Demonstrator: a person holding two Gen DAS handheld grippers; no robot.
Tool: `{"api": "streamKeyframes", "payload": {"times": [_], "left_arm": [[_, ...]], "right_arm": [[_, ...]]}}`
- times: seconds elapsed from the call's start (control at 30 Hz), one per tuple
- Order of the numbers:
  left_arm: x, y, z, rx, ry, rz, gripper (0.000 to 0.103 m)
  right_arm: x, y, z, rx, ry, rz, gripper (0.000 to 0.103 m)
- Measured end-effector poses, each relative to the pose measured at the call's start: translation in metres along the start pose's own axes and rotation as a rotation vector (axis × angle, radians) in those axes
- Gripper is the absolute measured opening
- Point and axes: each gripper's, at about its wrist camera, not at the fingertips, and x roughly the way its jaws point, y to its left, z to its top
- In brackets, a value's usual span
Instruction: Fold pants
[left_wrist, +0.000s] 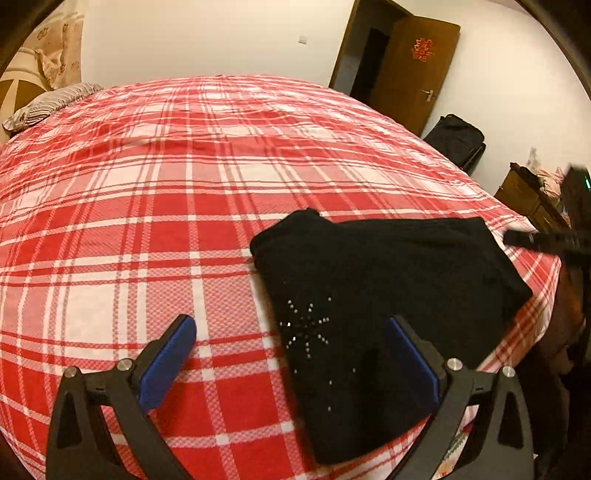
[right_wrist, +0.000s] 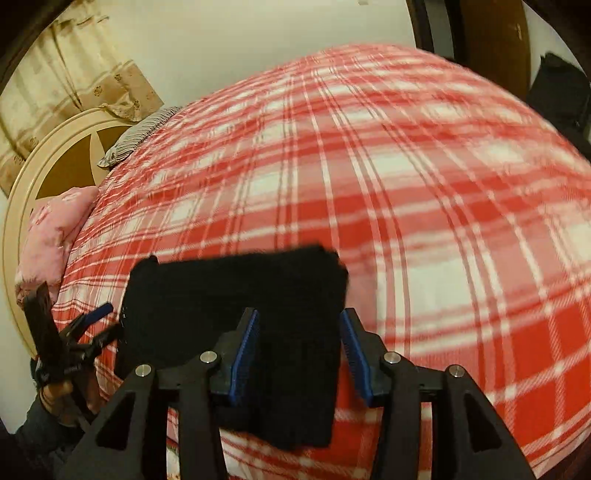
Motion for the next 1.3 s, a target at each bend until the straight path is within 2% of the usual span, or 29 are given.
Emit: {"api": "streamKeyframes", "payload": {"times": [0.1,0.3,0.67,0.93,1.0,1.07,1.13,1.17,1.2,1.3], "left_arm": [[0.013,-0.01,0.003,0.011,0.021,0.009,0.103],[0.012,-0.01,-0.004,0.037,0.034,0.02,0.103],[0.023,-0.016,0.001,0.056,0.028,0.03,0.103],[0.026,-0.02,0.002,0.061,0.022,0.02,0.103],[0.026,-0.021,0.002,0.062,0.021,0.0,0.103],[0.027,-0.023,0.001,0.071,0.018,-0.01,0.103],[0.025,-0.022,0.001,0.071,0.018,-0.021,0.101],[0.024,-0.022,0.001,0.069,0.018,-0.028,0.096],[0.022,-0.02,0.001,0.064,0.019,-0.041,0.091],[0.019,-0.015,0.001,0.031,0.02,-0.094,0.086]], "right_arm": [[0.012,-0.008,-0.009,0.033,0.021,0.031,0.048],[0.018,-0.023,-0.013,0.083,0.008,0.087,0.048],[0.028,-0.017,-0.015,0.062,-0.075,0.048,0.048],[0.029,-0.015,-0.018,0.041,-0.098,0.044,0.047],[0.028,-0.015,-0.018,0.046,-0.104,0.048,0.046],[0.025,-0.016,-0.019,0.056,-0.113,0.078,0.037],[0.022,-0.018,-0.02,0.069,-0.118,0.124,0.034],[0.022,-0.019,-0.021,0.074,-0.119,0.135,0.033],[0.022,-0.021,-0.021,0.081,-0.116,0.145,0.033],[0.027,-0.024,-0.021,0.093,-0.1,0.148,0.033]]}}
